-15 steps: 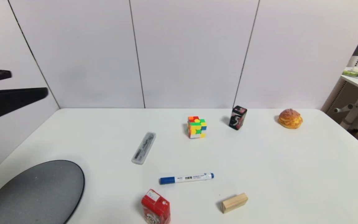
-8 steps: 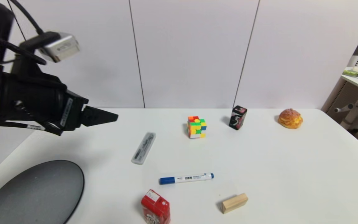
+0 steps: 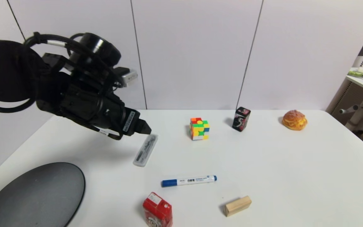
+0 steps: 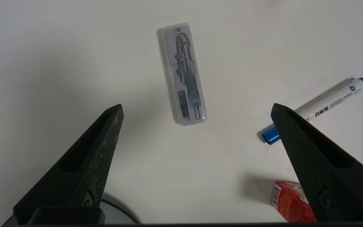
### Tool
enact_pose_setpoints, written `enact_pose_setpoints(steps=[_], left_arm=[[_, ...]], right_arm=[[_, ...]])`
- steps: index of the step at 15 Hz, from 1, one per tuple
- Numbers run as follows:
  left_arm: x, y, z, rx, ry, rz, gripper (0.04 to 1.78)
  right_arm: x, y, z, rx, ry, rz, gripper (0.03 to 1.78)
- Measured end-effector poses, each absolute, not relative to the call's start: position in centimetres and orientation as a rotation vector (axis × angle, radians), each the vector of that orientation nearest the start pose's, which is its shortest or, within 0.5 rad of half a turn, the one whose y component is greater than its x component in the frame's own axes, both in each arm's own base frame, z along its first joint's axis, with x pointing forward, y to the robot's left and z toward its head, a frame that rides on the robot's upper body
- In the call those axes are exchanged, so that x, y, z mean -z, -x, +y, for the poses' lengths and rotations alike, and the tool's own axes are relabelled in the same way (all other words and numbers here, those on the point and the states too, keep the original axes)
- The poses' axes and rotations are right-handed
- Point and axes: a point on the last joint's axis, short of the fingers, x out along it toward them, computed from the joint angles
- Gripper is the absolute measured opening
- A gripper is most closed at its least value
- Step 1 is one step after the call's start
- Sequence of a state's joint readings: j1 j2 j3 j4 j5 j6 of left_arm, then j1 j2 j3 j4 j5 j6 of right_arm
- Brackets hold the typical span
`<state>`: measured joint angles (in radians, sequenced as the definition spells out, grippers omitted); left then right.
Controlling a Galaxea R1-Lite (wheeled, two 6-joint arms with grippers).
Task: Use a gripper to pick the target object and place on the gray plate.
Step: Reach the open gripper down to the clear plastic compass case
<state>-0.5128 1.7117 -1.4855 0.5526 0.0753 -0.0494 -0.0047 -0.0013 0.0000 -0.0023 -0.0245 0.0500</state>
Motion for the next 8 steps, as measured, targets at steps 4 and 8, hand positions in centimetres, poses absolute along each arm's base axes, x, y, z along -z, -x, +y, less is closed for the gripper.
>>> enact_pose_setpoints(steps=[4,8], left_arm=[[-22.8,-28.5,-15.9,0.385,-0.213,0.855,1.69],[-20.2,-30.3,-16.8,0.348,-0.229,0.917,1.69]], right_arm=[[-7.6,2.3,0.0,0.029,-0.050,-0.005,1.71],[-7.6,2.3,0.0,0.029,-0.050,-0.005,1.71]])
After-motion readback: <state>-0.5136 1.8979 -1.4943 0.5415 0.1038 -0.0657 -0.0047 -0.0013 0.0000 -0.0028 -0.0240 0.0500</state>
